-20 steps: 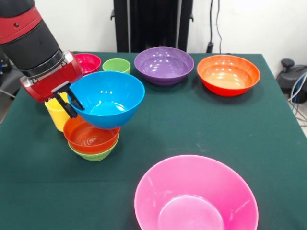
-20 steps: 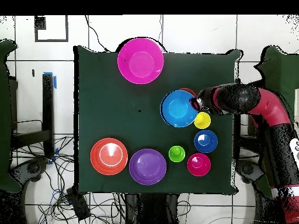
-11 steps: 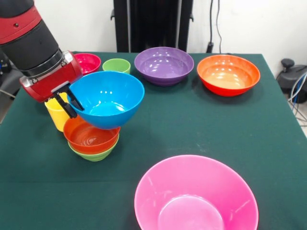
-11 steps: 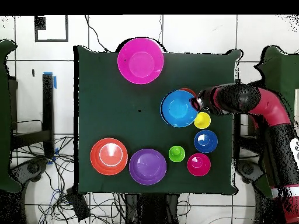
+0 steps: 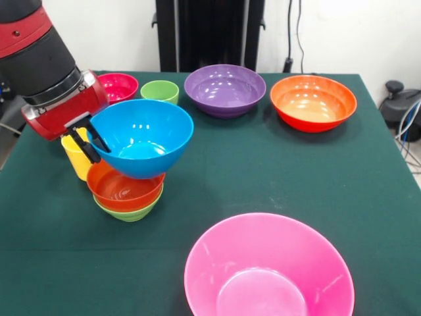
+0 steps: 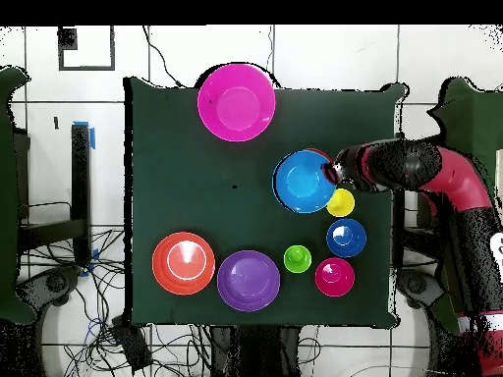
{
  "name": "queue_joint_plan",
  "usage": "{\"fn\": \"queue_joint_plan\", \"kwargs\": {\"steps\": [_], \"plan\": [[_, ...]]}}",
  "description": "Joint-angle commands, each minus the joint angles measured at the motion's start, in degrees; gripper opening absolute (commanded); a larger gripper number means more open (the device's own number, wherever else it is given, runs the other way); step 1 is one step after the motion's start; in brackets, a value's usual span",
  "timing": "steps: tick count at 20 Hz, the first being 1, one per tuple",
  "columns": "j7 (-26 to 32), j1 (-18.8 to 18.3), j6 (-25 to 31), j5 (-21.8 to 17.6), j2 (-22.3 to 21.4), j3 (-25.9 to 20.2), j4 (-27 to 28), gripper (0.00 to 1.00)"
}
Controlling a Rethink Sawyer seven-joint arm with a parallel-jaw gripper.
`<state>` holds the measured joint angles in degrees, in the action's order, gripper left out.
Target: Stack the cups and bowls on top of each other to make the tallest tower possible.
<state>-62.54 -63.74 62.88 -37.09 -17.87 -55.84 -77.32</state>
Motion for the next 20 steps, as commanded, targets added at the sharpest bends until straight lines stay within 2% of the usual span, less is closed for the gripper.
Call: {"fn": "queue_joint_plan", "kwargs": {"steps": [1, 13, 20], "plan": [[17.50, 1.71, 7.85, -0.65, -1.74, 2.43, 0.49, 0.00], [17.95, 0.87, 9.15, 0.37, -3.58, 1.51, -0.66, 0.00], [19.30, 1.55, 11.14, 0.53, -2.42, 1.45, 2.79, 0.00]]}}
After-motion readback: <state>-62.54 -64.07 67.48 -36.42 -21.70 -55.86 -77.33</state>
